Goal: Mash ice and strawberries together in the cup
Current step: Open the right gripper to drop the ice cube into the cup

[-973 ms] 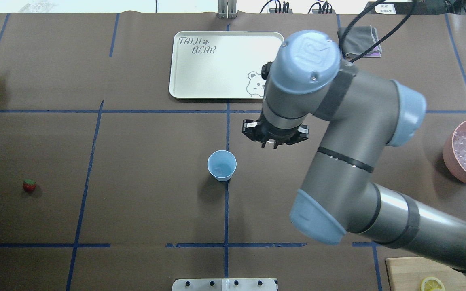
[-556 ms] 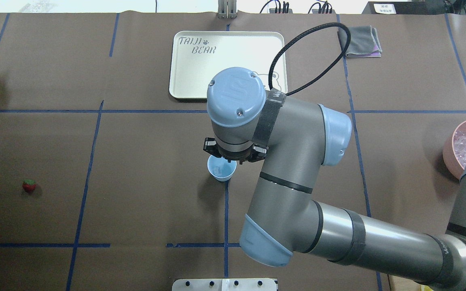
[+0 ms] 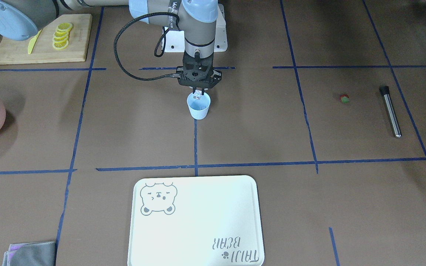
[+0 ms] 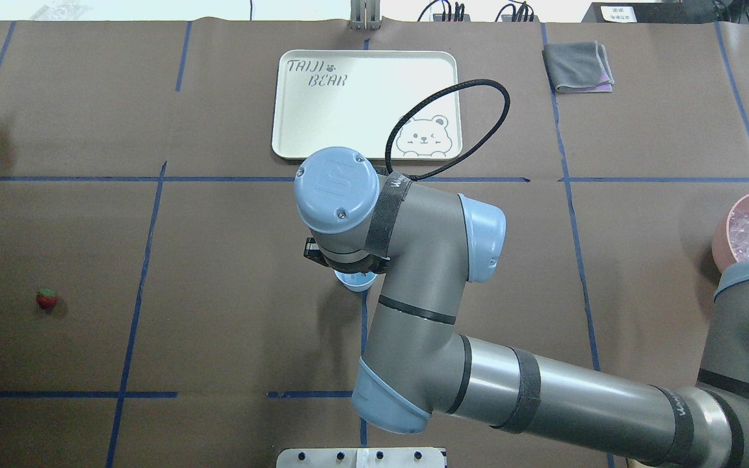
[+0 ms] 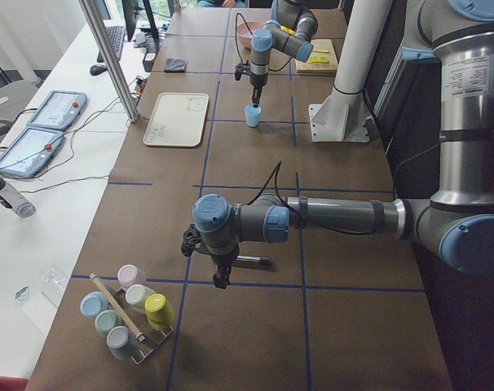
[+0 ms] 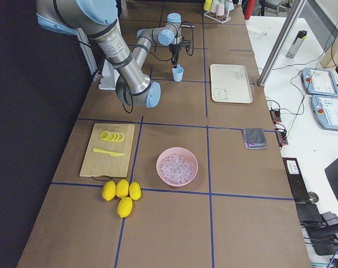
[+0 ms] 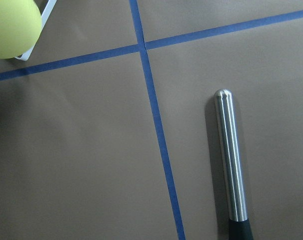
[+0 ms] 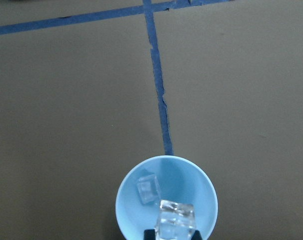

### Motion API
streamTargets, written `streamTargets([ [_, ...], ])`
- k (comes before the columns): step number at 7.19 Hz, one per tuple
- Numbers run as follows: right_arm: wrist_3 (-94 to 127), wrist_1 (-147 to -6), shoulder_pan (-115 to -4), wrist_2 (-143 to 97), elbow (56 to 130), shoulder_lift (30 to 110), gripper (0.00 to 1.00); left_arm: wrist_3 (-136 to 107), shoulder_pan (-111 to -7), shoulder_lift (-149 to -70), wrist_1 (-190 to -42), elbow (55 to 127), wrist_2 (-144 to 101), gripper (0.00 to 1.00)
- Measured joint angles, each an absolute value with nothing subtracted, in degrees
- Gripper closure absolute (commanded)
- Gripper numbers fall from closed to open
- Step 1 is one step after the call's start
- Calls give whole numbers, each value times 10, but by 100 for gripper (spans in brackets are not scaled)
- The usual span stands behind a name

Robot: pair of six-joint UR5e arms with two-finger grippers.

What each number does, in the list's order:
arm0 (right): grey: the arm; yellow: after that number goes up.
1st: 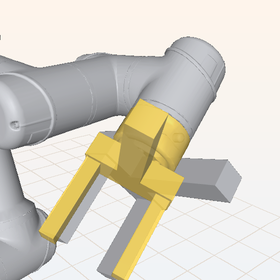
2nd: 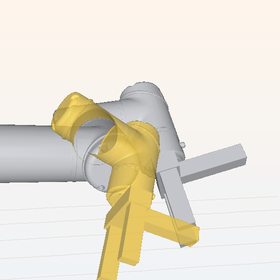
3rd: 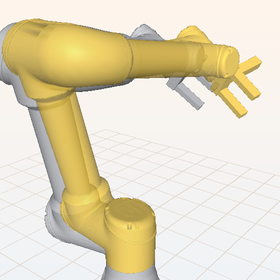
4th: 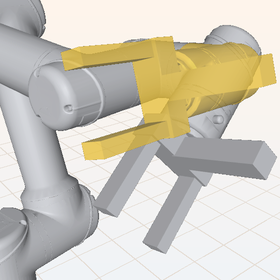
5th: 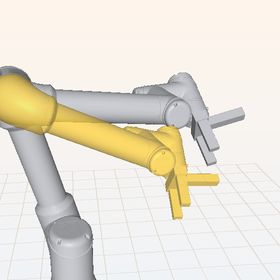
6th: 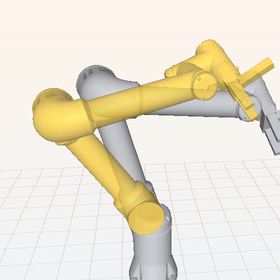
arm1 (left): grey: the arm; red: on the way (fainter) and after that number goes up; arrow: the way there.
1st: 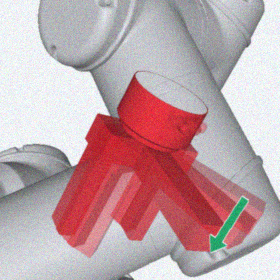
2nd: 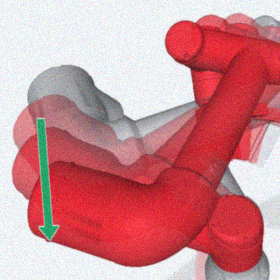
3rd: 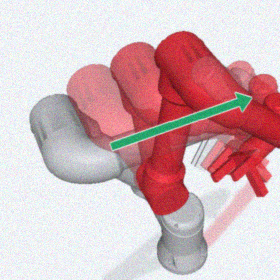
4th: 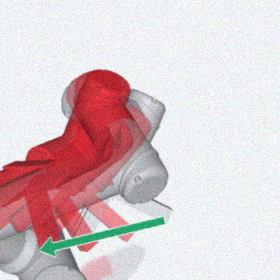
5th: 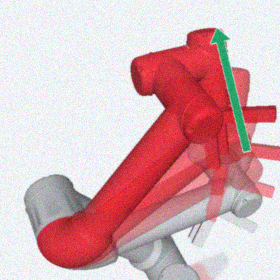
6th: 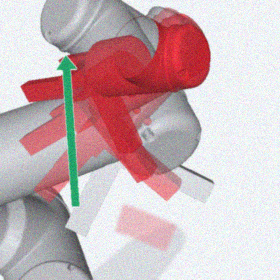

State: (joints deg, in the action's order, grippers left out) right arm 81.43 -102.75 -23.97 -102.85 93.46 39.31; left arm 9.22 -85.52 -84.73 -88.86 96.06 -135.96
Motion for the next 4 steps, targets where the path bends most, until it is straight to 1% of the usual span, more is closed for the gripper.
streamTargets([
  [4, 804, -1025, -239, -1026, 933, 393, 1, 92, -855, -847, -889, 961, -1359, 0],
])
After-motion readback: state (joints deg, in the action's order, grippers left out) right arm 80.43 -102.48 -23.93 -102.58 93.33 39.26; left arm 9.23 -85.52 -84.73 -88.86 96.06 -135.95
